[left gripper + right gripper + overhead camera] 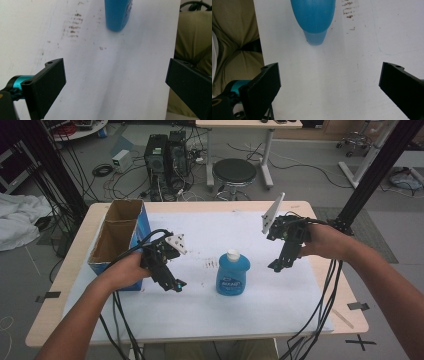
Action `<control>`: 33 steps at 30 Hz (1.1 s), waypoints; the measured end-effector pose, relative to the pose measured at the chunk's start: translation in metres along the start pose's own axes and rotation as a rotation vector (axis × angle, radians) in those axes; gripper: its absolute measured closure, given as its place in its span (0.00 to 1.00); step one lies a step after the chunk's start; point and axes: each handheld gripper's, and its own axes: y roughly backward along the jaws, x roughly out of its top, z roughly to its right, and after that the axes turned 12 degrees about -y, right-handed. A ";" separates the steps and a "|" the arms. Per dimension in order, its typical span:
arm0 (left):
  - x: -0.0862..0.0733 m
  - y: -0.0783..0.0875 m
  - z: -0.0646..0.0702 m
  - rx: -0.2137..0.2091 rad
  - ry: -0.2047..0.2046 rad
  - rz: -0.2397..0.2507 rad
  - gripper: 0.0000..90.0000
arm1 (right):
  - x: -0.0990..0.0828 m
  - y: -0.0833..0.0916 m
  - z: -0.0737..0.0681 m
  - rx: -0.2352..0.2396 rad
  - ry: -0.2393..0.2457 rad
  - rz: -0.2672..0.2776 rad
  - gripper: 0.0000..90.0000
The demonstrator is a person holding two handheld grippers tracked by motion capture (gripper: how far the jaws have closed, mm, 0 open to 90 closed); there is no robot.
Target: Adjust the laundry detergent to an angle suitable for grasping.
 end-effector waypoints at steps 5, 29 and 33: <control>-0.001 0.002 0.001 0.005 -0.001 -0.067 0.02 | 0.001 0.000 0.001 -0.002 0.001 0.007 0.03; 0.003 0.018 0.008 0.014 -0.012 -0.098 0.02 | 0.036 0.008 0.029 -0.032 0.011 0.087 0.03; 0.003 0.018 0.007 0.017 -0.019 -0.097 0.02 | 0.036 0.006 0.029 -0.034 0.016 0.072 0.03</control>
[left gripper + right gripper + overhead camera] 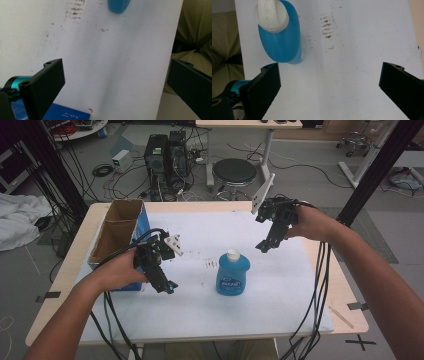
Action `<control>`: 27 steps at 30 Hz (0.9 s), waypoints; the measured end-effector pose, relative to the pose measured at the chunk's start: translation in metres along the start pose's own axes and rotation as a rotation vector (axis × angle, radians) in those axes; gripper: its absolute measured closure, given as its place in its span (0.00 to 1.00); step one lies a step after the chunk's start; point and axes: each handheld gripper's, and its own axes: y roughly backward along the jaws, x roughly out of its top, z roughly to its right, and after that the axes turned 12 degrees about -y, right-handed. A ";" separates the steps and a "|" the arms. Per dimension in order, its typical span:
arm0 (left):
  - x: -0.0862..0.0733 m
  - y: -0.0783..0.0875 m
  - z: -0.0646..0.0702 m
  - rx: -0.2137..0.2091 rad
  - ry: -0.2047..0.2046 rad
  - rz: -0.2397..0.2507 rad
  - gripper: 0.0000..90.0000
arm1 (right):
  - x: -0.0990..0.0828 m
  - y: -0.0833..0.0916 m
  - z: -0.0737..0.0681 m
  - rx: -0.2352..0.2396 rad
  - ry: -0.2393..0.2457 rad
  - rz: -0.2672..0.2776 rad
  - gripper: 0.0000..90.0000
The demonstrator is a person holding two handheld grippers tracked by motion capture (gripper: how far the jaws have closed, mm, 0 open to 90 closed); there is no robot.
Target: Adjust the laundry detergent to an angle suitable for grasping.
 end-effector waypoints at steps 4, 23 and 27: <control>0.001 -0.001 0.001 -0.008 0.004 0.011 0.02 | -0.002 0.002 0.001 0.002 -0.006 -0.003 0.03; -0.001 -0.004 0.003 0.008 0.009 0.012 0.02 | -0.003 0.002 -0.002 0.005 0.009 -0.008 0.03; -0.002 -0.005 0.003 0.007 0.007 0.018 0.02 | -0.004 0.002 -0.005 0.002 0.008 -0.019 0.03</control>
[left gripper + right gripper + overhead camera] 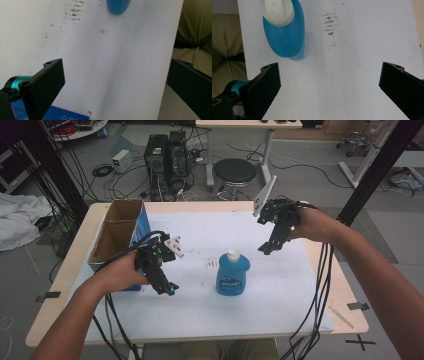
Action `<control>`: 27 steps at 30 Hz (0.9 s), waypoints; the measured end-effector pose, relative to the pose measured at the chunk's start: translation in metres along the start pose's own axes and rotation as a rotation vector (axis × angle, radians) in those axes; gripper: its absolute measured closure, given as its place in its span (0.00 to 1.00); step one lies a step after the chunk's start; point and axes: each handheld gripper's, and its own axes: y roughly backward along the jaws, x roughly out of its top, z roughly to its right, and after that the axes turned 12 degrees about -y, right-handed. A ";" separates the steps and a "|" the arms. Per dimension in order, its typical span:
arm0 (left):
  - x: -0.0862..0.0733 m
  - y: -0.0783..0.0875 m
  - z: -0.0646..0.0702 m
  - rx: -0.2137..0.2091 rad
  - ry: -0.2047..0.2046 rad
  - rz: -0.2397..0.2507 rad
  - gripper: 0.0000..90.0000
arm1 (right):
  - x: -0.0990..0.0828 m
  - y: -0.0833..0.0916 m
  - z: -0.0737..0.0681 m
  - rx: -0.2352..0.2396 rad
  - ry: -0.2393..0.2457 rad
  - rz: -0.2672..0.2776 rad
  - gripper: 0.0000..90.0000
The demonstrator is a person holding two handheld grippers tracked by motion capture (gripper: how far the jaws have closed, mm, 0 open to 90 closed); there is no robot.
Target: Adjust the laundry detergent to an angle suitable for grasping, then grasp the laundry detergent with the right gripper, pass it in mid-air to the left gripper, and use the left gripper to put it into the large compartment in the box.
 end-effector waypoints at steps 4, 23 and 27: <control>-0.001 -0.002 -0.001 -0.005 0.002 0.001 0.02 | -0.002 -0.001 0.001 -0.002 0.000 0.004 0.03; 0.004 -0.007 -0.008 -0.016 -0.030 0.004 0.02 | -0.028 -0.007 -0.013 0.046 -0.020 0.044 0.03; 0.004 -0.009 -0.010 -0.018 -0.035 0.002 0.02 | -0.039 -0.010 -0.016 0.063 -0.028 0.069 0.03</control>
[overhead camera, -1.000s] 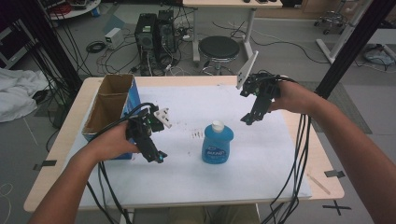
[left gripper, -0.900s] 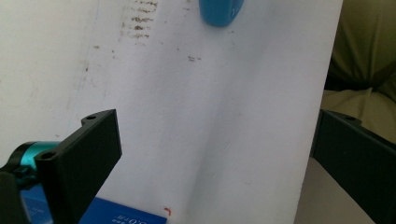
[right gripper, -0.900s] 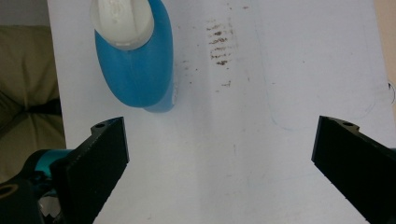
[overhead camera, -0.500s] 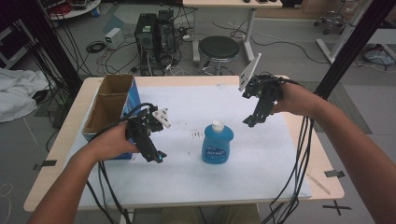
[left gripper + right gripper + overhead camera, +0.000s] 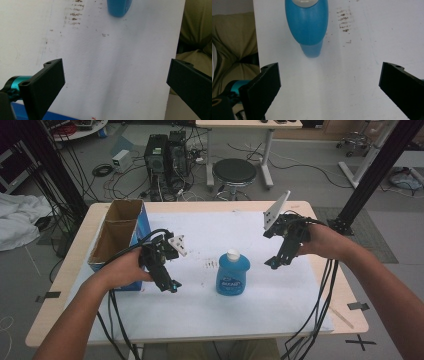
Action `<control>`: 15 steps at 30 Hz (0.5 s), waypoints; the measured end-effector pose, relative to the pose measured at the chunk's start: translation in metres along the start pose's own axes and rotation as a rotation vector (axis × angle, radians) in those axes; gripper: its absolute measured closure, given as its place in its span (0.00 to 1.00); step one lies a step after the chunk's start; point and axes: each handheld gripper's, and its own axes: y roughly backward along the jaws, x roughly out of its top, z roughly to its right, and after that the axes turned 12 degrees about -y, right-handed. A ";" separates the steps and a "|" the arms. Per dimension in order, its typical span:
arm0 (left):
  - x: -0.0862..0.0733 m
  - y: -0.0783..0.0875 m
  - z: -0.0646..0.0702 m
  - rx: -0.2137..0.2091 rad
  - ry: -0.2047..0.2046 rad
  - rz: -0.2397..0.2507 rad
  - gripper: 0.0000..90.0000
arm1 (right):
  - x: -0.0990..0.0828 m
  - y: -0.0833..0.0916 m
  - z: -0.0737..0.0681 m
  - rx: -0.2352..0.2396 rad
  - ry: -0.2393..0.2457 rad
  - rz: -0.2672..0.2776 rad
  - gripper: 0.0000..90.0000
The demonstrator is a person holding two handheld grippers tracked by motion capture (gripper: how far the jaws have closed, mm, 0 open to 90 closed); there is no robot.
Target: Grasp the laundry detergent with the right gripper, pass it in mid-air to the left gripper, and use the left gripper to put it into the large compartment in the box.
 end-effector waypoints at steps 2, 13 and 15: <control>0.000 -0.001 0.000 -0.002 -0.003 -0.001 0.02 | -0.005 -0.002 0.000 0.006 -0.012 0.027 0.03; 0.001 -0.003 -0.002 -0.015 -0.018 -0.003 0.02 | -0.026 -0.023 -0.009 0.056 -0.023 0.098 0.03; 0.001 -0.003 -0.003 -0.018 -0.022 -0.004 0.02 | -0.029 -0.027 -0.009 0.062 -0.026 0.112 0.03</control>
